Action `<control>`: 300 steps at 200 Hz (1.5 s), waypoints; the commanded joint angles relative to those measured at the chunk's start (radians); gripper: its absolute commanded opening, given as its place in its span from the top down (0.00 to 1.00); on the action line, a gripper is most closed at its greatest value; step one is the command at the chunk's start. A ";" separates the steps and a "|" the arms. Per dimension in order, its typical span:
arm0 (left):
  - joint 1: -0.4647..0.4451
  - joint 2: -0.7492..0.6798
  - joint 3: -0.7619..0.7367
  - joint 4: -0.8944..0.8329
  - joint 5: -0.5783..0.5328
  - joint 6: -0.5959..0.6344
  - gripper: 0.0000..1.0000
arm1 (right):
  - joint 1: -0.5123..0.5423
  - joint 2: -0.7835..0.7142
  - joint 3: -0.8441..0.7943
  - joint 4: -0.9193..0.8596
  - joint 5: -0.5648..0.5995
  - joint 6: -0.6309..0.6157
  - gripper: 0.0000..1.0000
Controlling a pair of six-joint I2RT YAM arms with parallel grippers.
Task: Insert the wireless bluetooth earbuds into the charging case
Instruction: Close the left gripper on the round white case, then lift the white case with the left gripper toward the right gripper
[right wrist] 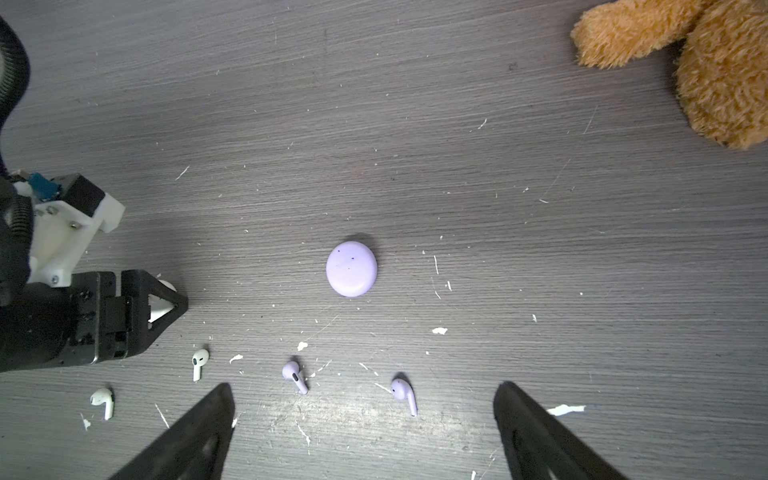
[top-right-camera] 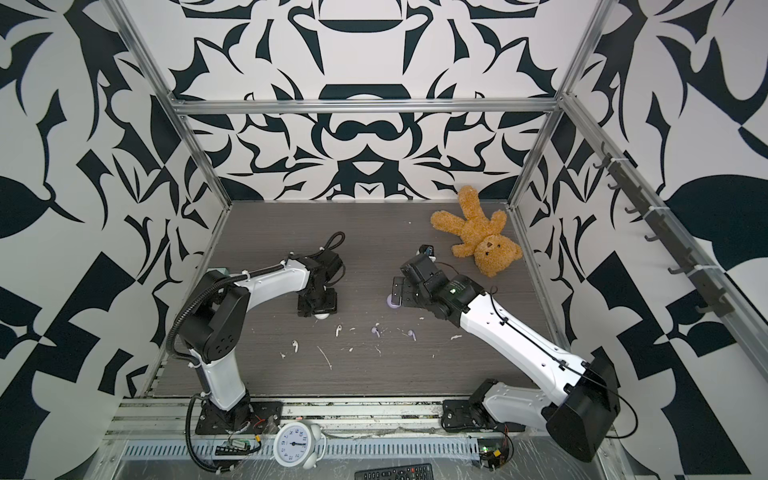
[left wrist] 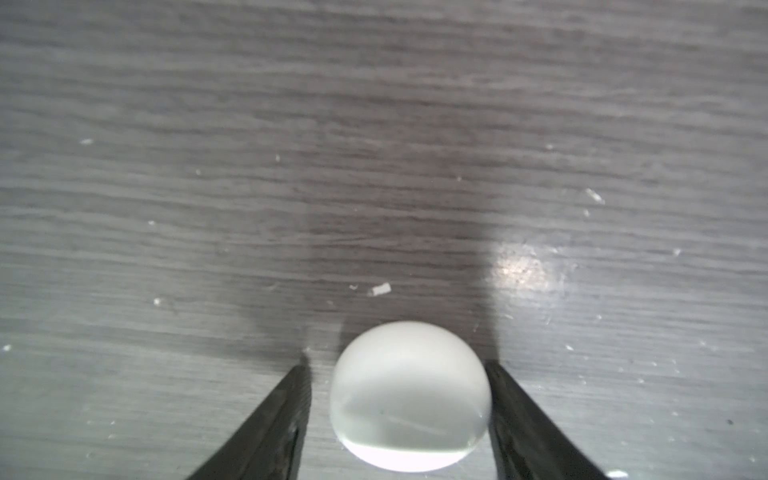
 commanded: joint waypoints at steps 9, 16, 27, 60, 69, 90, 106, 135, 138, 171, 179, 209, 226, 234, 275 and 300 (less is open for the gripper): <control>-0.015 0.049 0.004 -0.006 0.007 -0.022 0.32 | -0.002 -0.030 -0.004 0.014 -0.001 0.019 0.01; -0.016 0.050 0.005 -0.005 0.009 -0.024 0.33 | -0.002 -0.029 -0.004 0.014 -0.002 0.020 0.01; -0.018 0.052 0.003 -0.005 0.006 -0.024 0.34 | -0.002 -0.029 -0.006 0.016 -0.003 0.020 0.01; -0.019 0.058 0.001 0.000 0.008 -0.025 0.38 | -0.002 -0.028 -0.009 0.018 -0.010 0.022 0.01; -0.020 0.060 0.001 -0.001 0.006 -0.025 0.39 | -0.002 -0.028 -0.009 0.018 -0.010 0.023 0.01; -0.020 0.059 -0.002 -0.001 0.005 -0.026 0.40 | -0.002 -0.029 -0.009 0.019 -0.009 0.023 0.01; -0.021 0.058 -0.005 -0.002 0.007 -0.024 0.44 | -0.001 -0.029 -0.009 0.019 -0.009 0.022 0.01; -0.021 0.058 -0.010 -0.001 0.006 -0.023 0.49 | -0.002 -0.027 -0.010 0.021 -0.010 0.023 0.01; -0.021 0.057 -0.011 -0.001 0.006 -0.023 0.49 | -0.002 -0.027 -0.009 0.021 -0.009 0.024 0.01; -0.021 0.052 -0.014 -0.001 0.004 -0.022 0.54 | -0.002 -0.022 -0.009 0.028 -0.049 0.023 0.01; -0.021 0.049 -0.017 -0.001 0.002 -0.022 0.54 | -0.001 -0.019 -0.010 0.030 -0.052 0.024 0.01; -0.023 0.040 -0.015 -0.001 0.000 -0.018 0.65 | -0.002 -0.006 -0.008 0.036 -0.071 0.023 0.01; -0.026 0.032 -0.012 -0.002 -0.003 -0.016 0.71 | -0.001 -0.002 -0.009 0.042 -0.083 0.020 0.01; -0.028 0.028 -0.013 -0.003 -0.005 -0.012 0.78 | -0.002 0.001 -0.005 0.044 -0.088 0.019 0.01; -0.030 0.004 -0.012 -0.009 0.000 0.006 1.00 | -0.002 0.015 0.003 0.060 -0.137 0.006 0.01; -0.030 -0.023 -0.017 -0.006 0.008 0.009 1.00 | -0.002 0.029 0.009 0.074 -0.170 -0.007 0.01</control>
